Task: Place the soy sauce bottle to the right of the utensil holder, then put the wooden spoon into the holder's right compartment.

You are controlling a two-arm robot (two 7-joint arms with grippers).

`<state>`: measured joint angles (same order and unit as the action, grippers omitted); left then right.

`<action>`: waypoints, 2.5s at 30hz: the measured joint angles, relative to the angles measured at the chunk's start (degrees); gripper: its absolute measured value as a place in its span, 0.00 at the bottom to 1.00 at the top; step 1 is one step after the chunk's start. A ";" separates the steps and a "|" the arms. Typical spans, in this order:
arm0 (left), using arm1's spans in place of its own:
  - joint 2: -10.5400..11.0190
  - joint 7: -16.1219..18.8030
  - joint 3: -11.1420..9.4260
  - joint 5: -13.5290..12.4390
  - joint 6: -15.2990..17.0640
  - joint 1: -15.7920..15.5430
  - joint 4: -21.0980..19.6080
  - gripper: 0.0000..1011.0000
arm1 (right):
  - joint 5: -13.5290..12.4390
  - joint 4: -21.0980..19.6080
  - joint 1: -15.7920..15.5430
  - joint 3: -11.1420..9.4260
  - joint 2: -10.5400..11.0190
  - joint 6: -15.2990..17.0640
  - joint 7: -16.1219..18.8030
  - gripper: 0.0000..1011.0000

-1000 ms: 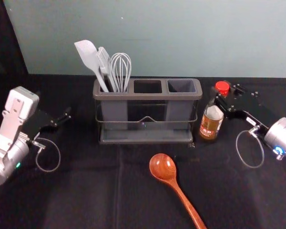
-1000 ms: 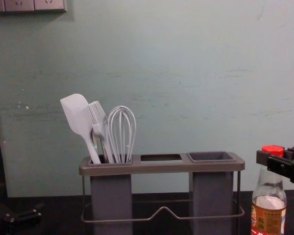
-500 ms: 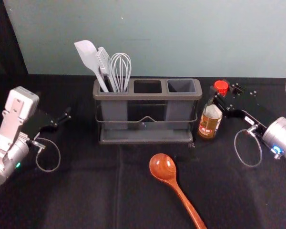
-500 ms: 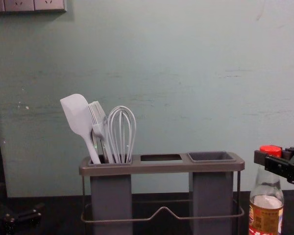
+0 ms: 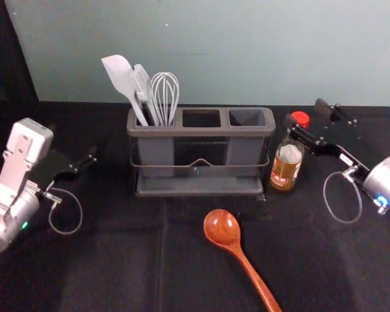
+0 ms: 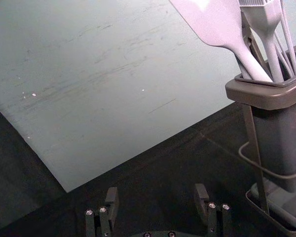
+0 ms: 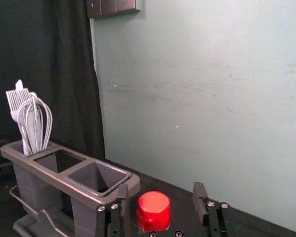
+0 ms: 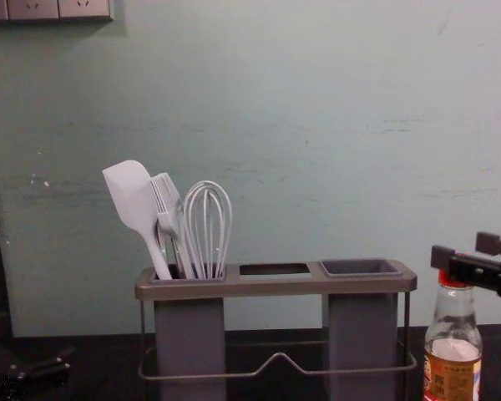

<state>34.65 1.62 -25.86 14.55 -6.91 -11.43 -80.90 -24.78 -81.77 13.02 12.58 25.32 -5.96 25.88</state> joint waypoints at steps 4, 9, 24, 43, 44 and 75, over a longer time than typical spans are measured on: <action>0.00 0.00 0.00 0.00 0.00 0.00 0.00 0.99 | -0.16 -1.19 -0.62 -0.63 0.33 -0.12 -0.25 0.92; 0.00 0.00 0.00 0.00 0.00 0.00 0.00 0.99 | -0.24 -3.72 -2.23 -1.62 0.77 -0.32 -1.11 0.99; 0.00 0.00 0.00 0.00 0.00 0.00 0.00 0.99 | 2.09 -15.16 -12.81 -2.53 2.00 -1.49 -3.05 0.99; 0.00 0.00 0.00 0.00 0.00 0.00 0.00 0.99 | 4.87 -14.73 -15.72 5.64 -0.15 -2.07 0.19 0.99; 0.00 0.00 0.00 0.00 0.00 0.00 0.00 0.99 | 4.91 -14.64 -15.71 5.75 -0.21 -2.08 0.19 0.99; 0.00 0.00 0.00 0.00 0.00 0.00 0.00 0.99 | 5.97 -14.87 -15.74 6.35 -0.37 -0.53 -1.21 0.99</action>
<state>34.65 1.62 -25.86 14.55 -6.90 -11.43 -80.90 -18.81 -96.64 -2.71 18.94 24.95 -6.49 24.67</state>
